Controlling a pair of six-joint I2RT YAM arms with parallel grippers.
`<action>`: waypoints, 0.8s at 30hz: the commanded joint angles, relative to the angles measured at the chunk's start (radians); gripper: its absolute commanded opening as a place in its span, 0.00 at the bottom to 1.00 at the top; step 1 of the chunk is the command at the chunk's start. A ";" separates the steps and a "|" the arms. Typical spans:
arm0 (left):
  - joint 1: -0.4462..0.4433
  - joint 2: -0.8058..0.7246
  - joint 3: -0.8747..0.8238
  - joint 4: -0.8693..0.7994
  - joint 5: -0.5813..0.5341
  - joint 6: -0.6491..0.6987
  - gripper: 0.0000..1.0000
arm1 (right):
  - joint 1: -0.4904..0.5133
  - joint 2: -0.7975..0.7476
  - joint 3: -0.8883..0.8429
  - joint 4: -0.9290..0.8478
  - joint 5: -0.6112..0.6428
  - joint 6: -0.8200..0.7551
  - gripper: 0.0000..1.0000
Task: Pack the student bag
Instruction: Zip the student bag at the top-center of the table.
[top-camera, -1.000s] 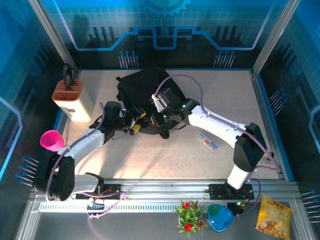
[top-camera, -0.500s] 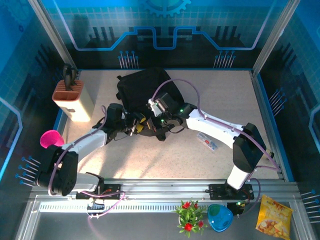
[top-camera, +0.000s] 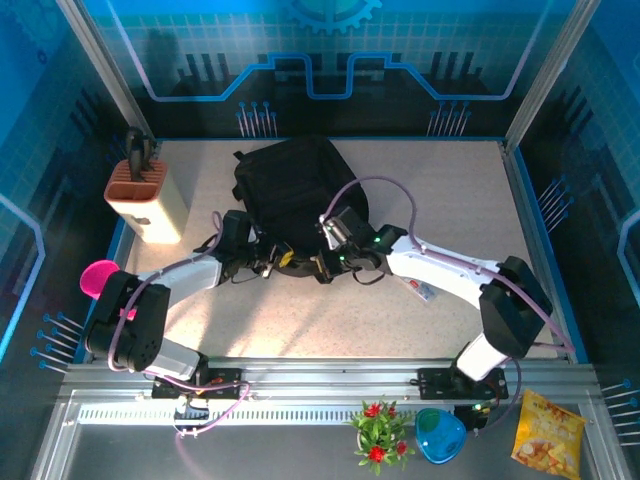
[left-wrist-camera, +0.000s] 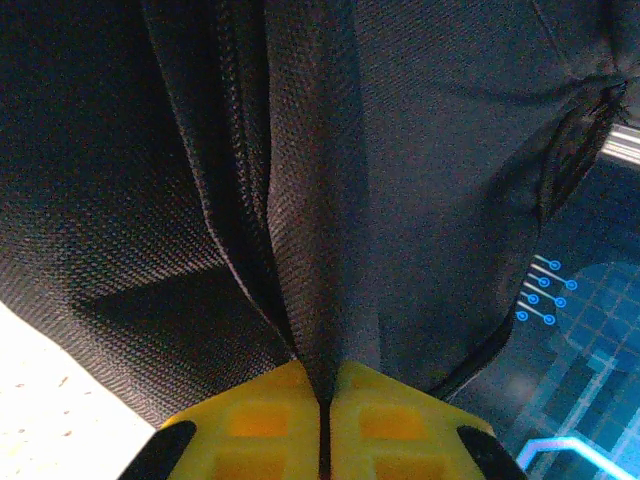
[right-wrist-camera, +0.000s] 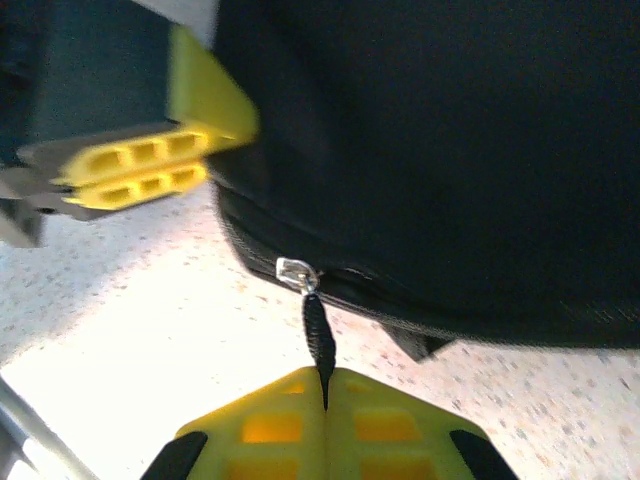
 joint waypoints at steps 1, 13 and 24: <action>0.021 0.021 -0.011 -0.044 -0.038 0.058 0.06 | -0.054 -0.066 -0.055 -0.068 0.093 0.075 0.00; 0.034 0.013 0.026 -0.121 -0.054 0.157 0.04 | -0.197 -0.147 -0.071 -0.148 0.273 0.057 0.00; 0.056 0.268 0.376 -0.251 -0.103 0.374 0.03 | -0.119 -0.263 -0.177 0.069 0.074 0.013 0.00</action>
